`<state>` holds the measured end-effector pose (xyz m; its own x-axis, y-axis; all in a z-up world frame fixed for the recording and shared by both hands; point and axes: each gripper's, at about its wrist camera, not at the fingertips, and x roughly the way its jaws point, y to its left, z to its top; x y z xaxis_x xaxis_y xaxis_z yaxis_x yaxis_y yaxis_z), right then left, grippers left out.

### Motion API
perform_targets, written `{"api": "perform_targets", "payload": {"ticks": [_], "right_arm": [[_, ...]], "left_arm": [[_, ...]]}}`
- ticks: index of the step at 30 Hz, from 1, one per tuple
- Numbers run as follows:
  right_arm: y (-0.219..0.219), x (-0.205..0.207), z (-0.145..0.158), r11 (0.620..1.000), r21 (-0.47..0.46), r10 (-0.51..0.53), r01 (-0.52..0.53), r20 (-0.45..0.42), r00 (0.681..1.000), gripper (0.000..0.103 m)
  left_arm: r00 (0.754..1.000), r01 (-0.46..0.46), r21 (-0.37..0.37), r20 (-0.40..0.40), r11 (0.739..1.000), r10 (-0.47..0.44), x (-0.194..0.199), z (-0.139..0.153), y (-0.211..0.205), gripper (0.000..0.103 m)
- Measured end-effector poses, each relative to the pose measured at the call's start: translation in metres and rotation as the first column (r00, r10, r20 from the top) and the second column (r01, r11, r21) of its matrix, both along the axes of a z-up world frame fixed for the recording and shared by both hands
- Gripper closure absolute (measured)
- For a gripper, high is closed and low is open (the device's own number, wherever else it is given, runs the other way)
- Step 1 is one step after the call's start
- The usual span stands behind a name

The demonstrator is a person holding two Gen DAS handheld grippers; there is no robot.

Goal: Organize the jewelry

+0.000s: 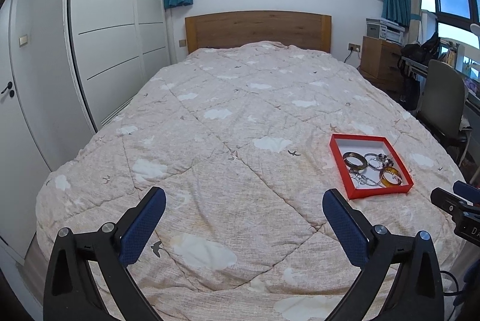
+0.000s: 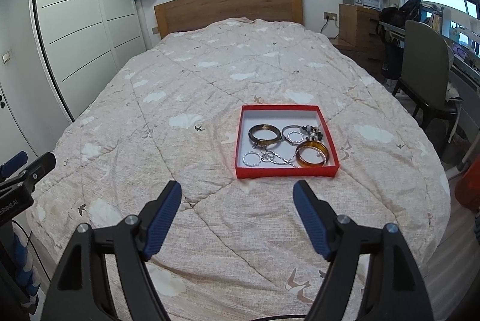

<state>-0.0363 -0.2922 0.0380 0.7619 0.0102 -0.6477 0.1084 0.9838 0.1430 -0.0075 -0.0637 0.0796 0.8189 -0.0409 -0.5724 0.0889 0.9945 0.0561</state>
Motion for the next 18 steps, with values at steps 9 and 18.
{"api": "perform_targets", "payload": {"ticks": [9,18], "right_arm": [[-0.0024,-0.0004,-0.0045,1.0,-0.001,-0.014,0.014,-0.011,1.0,0.027],[-0.0024,-0.0017,-0.0074,1.0,0.001,-0.017,0.017,-0.016,1.0,0.027]], "left_arm": [[1.0,0.012,-0.003,-0.021,1.0,-0.012,-0.0024,-0.0029,-0.002,0.0],[0.999,0.02,-0.012,-0.027,1.0,-0.02,-0.0034,-0.0031,-0.0025,0.0]]}}
